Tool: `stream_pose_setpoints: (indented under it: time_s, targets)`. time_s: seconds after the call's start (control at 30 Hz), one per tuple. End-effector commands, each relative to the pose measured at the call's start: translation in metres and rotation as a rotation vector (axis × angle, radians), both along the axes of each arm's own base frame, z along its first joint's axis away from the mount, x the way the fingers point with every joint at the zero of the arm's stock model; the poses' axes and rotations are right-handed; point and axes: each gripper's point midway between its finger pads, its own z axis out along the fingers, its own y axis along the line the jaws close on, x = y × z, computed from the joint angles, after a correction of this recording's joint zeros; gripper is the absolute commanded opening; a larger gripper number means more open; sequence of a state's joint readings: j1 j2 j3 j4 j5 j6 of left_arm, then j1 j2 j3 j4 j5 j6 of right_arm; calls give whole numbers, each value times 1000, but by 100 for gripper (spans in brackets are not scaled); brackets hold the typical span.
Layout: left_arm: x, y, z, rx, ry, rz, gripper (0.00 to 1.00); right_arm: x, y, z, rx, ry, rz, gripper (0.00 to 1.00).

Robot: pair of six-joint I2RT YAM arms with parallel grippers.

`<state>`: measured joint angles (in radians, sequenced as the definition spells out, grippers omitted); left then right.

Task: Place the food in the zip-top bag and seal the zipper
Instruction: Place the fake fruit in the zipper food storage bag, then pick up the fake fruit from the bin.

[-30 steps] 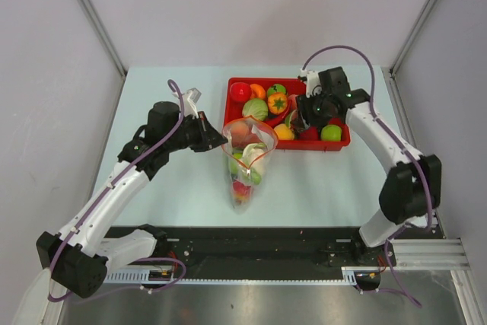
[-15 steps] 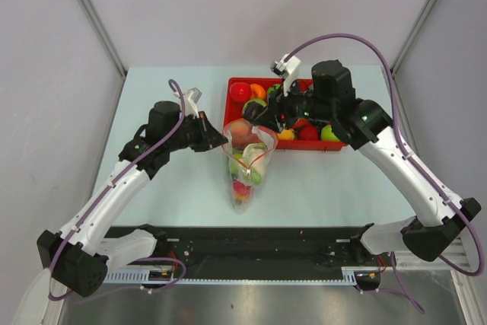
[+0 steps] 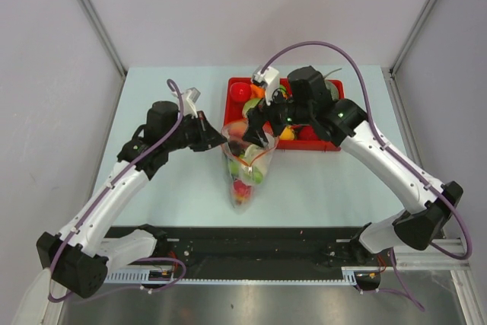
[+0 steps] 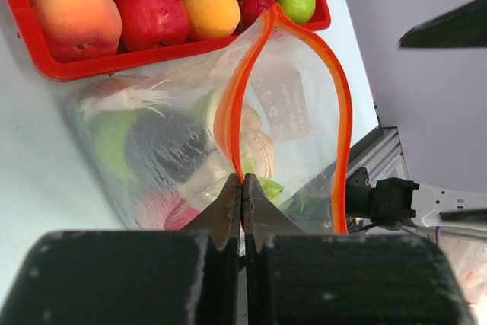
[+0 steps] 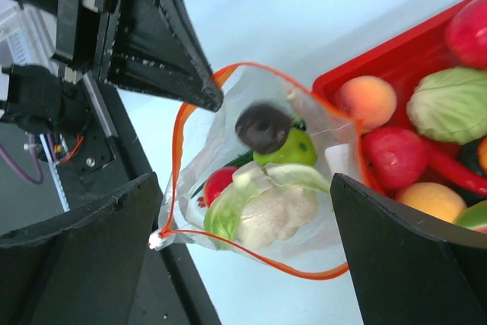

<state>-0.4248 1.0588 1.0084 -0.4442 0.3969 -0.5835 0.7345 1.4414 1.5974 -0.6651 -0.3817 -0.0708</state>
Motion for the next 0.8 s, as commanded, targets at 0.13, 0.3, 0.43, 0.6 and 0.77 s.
stream_pose_setpoints:
  time_s: [0.13,0.3,0.43,0.6,0.77]
  targets:
    - [-2,0,22,-35,-73,-25,0,31,-49,14,6,-47,-122,100]
    - [7,17,26,-38,-77,42,0,66,-96,-19,-41,43,-256,99]
    - [12,37,27,-34,-74,92,0,87,-111,-37,-91,56,-300,97]
    - [8,62,12,10,-62,147,0,116,-113,-64,-145,56,-338,93]
    - [7,76,-12,15,18,186,0,141,-104,-106,-199,116,-336,83]
